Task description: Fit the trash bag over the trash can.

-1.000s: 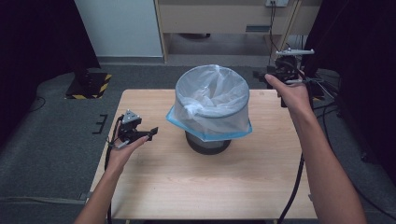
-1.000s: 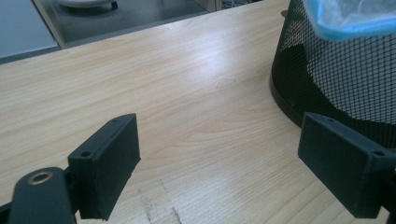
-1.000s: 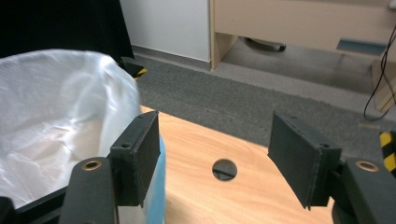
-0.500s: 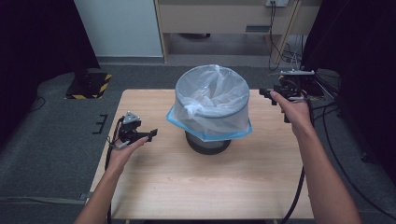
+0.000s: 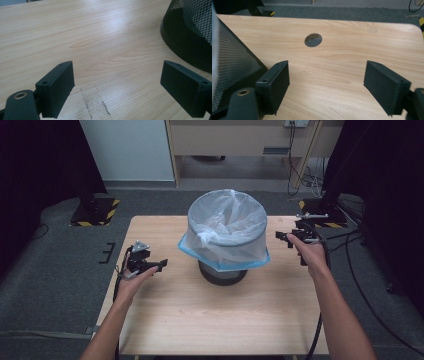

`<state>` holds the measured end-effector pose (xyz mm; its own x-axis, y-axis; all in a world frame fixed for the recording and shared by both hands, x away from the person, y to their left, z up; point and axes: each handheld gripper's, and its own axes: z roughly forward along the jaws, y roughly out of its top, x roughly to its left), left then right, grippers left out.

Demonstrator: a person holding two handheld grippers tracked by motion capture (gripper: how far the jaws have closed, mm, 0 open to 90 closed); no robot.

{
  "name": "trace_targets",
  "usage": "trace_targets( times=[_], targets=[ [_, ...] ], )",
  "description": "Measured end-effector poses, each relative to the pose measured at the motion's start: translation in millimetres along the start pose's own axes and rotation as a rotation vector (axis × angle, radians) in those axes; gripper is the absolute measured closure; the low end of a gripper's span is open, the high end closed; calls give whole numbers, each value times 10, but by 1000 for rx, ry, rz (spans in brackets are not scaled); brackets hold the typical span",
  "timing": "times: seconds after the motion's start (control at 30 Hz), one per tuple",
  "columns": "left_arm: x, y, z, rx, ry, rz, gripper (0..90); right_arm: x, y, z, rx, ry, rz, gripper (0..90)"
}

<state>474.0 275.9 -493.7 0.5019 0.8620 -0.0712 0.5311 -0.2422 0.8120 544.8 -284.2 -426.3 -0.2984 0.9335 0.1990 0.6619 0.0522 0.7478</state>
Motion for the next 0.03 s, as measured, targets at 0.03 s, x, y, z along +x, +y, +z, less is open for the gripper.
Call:
trace_targets(
  times=[0.03],
  targets=[
    [0, 0, 0, 0, 0, 0, 110, 0, 0, 0, 0, 0, 0, 194]
  ],
)
